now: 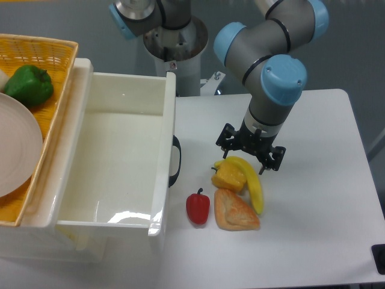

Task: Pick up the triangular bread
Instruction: 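Move the gripper down and over the triangular toasted bread slice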

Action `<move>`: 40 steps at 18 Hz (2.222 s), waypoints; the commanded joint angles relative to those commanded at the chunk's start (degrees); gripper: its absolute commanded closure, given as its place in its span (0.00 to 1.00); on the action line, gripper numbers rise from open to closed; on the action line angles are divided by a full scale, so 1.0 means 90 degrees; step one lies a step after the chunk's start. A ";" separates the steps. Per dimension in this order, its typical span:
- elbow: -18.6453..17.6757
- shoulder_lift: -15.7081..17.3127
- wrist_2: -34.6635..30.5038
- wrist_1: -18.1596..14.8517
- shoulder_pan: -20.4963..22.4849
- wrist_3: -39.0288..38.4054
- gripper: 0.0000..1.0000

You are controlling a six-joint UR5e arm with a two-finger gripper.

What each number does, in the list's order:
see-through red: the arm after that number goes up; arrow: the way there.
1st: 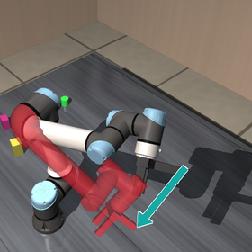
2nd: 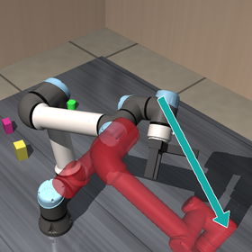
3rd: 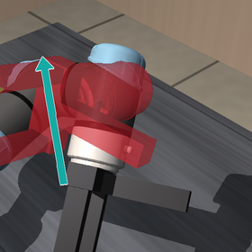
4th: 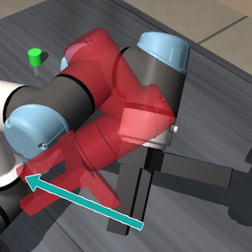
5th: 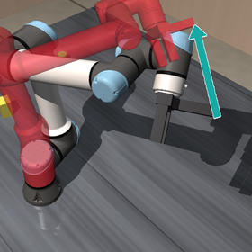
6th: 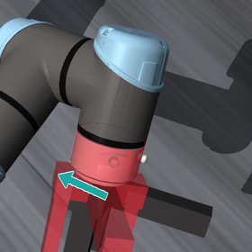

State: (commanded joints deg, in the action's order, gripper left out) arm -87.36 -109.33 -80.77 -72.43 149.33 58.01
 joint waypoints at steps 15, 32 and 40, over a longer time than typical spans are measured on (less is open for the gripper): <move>-0.0556 -0.0020 -0.0010 0.0078 -0.0049 -0.0058 0.00; -0.0654 -0.0137 -0.0166 0.0293 -0.0186 0.1288 0.00; -0.0313 -0.0731 -0.0273 0.0809 -0.0186 0.1407 0.00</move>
State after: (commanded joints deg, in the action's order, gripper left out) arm -90.18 -115.91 -83.23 -65.14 147.66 70.67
